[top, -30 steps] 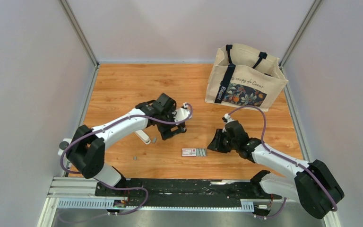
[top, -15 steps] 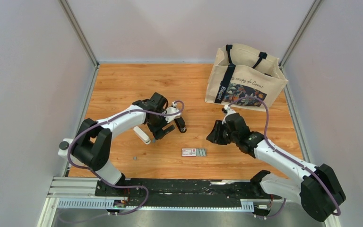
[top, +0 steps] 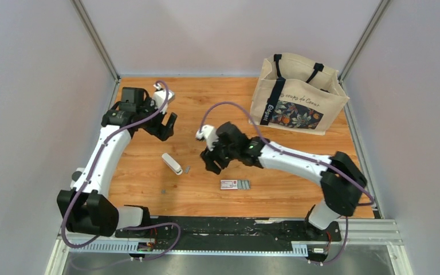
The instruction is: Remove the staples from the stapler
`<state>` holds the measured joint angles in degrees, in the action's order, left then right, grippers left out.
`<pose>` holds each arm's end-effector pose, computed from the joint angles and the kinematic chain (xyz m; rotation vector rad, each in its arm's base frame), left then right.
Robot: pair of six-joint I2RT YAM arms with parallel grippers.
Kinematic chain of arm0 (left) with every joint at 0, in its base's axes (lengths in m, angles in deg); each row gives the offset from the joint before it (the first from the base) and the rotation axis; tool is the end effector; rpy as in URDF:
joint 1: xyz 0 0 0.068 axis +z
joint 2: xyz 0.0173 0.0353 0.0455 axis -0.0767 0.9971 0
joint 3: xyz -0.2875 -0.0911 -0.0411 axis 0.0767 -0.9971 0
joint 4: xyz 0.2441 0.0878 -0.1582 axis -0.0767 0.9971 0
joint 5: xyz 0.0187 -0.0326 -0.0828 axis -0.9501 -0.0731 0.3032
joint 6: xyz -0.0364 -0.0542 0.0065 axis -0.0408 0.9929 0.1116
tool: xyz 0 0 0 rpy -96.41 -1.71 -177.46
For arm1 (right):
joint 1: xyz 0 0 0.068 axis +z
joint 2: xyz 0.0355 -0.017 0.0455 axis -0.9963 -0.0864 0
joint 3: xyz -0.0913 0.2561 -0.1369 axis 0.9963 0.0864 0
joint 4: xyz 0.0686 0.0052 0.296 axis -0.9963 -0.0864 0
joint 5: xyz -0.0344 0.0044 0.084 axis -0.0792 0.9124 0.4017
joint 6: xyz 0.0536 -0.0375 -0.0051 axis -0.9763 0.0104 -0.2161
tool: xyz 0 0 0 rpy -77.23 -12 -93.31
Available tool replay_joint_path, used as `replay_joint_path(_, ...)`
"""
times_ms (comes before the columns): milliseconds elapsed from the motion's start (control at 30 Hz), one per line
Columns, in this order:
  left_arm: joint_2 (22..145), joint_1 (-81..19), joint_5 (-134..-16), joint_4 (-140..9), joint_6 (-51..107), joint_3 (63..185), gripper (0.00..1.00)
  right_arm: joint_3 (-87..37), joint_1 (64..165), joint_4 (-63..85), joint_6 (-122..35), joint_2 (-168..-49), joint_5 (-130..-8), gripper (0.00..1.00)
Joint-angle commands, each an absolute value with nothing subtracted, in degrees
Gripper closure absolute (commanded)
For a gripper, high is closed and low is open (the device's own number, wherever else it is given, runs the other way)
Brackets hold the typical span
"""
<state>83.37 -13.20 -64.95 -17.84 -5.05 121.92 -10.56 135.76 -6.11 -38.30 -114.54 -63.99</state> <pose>0.3102 -0.0644 0.3366 0.7575 2.3049 -0.2972 0.2331 0.3023 0.2513 -1.1051 2.1553 0.6912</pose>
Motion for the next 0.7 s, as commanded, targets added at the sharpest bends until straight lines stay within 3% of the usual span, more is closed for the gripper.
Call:
replay_joint_path(0, 81.27, -7.14, -58.85, -12.84, -5.22, 123.44, 0.08, -19.10, 141.29, -9.33, -10.71, -123.63, -61.06, 0.37)
replay_joint_path(200, 81.27, -1.24, -54.72, -11.52, -5.92, 123.62, 0.08, -29.47, 141.82, -13.89, 2.60, -134.80, -57.01, 0.29)
replay_joint_path(667, 81.18, 3.42, -48.65, -13.19, -6.28, 121.07, 0.08, -37.57, 142.52, -7.23, 11.75, -148.52, -56.40, 0.29)
